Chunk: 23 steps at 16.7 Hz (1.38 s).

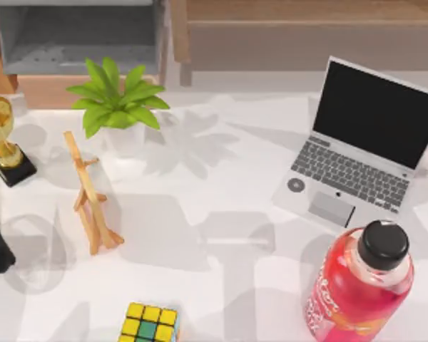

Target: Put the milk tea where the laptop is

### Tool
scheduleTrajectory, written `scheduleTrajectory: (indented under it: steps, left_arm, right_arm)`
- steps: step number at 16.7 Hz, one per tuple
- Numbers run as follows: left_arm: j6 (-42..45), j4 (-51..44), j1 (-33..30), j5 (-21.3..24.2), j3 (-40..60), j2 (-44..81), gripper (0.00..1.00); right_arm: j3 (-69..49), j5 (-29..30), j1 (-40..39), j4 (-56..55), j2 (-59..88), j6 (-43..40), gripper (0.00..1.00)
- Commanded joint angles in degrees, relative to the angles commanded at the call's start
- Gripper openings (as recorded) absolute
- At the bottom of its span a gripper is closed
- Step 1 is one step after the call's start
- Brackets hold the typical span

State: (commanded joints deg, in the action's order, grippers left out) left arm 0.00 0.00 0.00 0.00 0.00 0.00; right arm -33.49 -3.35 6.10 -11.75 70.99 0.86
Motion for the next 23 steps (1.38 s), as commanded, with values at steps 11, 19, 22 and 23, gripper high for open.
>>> scheduleTrajectory:
  steps: [11, 19, 22, 23]
  left_arm:
    - [0.0, 0.0, 0.0, 0.0, 0.0, 0.0, 1.0]
    - [0.0, 0.0, 0.0, 0.0, 0.0, 0.0, 1.0]
    - [0.0, 0.0, 0.0, 0.0, 0.0, 0.0, 1.0]
    - [0.0, 0.0, 0.0, 0.0, 0.0, 0.0, 1.0]
  right_arm:
    - [1.2, 0.3, -0.8, 0.8, 6.1, -3.4, 0.0]
    - [1.2, 0.3, -0.8, 0.8, 6.1, -3.4, 0.6]
    - [1.2, 0.3, -0.8, 0.8, 6.1, -3.4, 0.83]
    - [1.2, 0.3, -0.8, 0.8, 6.1, -3.4, 0.9]
